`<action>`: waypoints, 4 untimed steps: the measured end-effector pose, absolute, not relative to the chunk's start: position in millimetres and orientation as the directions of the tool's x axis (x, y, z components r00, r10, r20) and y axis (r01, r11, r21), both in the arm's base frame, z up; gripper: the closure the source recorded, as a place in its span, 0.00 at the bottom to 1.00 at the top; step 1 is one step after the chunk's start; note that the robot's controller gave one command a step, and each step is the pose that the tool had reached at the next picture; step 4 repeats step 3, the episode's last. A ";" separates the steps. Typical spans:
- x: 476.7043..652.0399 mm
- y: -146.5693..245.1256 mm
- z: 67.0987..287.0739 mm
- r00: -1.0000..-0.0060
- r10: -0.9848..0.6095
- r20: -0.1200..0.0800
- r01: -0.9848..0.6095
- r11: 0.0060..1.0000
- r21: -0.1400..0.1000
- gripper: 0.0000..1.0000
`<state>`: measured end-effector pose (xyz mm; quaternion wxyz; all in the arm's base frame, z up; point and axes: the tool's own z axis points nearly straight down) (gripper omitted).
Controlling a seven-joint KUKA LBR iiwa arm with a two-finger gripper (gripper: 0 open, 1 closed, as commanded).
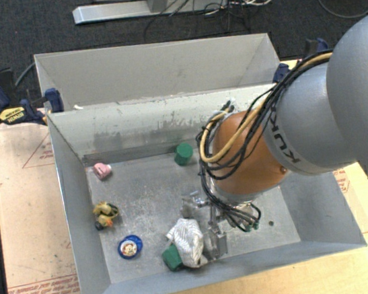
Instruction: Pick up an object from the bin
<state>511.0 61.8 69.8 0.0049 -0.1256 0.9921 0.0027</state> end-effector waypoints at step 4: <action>486.8 137.5 72.9 -0.973 -0.229 -0.016 -0.229 0.973 0.006 1.00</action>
Offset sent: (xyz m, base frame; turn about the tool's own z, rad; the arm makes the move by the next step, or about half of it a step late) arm -0.0041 0.0880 0.0028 0.0431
